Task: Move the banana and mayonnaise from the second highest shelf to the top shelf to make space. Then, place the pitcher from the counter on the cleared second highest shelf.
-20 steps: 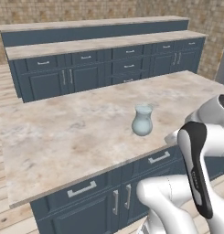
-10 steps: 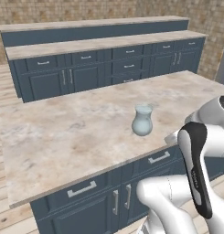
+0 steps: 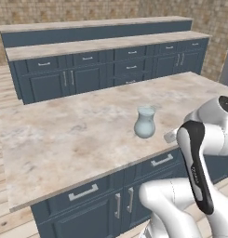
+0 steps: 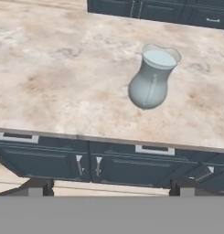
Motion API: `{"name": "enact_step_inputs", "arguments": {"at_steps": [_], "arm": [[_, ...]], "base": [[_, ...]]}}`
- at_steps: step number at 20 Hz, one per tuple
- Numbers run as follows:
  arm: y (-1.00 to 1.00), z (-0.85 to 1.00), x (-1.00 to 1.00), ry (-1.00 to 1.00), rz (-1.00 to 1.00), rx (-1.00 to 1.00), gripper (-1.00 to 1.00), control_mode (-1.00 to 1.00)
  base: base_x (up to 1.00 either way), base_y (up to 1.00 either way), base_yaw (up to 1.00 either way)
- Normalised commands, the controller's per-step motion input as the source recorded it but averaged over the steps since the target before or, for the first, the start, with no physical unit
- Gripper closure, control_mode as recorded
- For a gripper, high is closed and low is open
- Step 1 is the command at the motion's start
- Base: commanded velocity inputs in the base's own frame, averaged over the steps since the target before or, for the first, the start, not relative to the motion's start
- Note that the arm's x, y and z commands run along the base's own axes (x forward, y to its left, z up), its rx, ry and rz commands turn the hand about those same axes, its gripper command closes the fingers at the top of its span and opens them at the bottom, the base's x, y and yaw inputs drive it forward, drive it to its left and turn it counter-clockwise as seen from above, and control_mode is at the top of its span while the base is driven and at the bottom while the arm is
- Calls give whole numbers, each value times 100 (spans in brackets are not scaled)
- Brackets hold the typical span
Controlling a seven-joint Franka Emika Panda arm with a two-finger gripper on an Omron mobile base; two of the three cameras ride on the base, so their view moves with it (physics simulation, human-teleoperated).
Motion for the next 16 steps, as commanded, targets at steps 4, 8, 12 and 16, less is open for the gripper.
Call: {"name": "enact_step_inputs", "arguments": {"at_steps": [4, 8, 12, 16], "arm": [[-1, 0, 57, 0, 2, 7, -100, -100], [0, -5, 53, 0, 1, 5, -100, -100], [0, -18, 39, 0, 0, 3, -100, -100], [0, -22, 23, 0, 0, 1, -100, -100]], "base": [[0, 0, 0], [0, 0, 0], [0, 0, 0], [0, 0, 0]]}}
